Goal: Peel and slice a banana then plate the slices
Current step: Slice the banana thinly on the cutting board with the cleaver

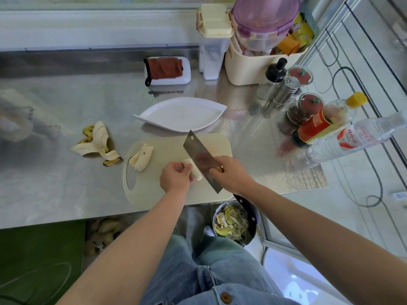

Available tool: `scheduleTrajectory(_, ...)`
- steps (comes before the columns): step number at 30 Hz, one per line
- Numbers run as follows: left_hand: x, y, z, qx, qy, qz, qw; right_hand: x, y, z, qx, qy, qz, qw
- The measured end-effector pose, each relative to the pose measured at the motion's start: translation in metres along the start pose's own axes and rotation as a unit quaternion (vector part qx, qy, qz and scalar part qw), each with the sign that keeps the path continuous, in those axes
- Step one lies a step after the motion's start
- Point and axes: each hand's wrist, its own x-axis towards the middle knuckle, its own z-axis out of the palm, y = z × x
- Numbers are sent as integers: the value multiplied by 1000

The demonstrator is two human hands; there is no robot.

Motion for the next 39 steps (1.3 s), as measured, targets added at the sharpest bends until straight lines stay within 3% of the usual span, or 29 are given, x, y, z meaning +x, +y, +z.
scheduleTrajectory(18, 3, 3, 1, -8, 1, 6, 1000, -7, -28, -16, -98, -95, -11, 991)
scheduleTrajectory(29, 4, -1, 0, -47, -15, -8, 999, 14, -10, 27, -45, -69, 29, 996)
scheduleTrajectory(39, 0, -2, -5, -52, -21, 5, 998, 11, -7, 48, -77, -39, 1, 996)
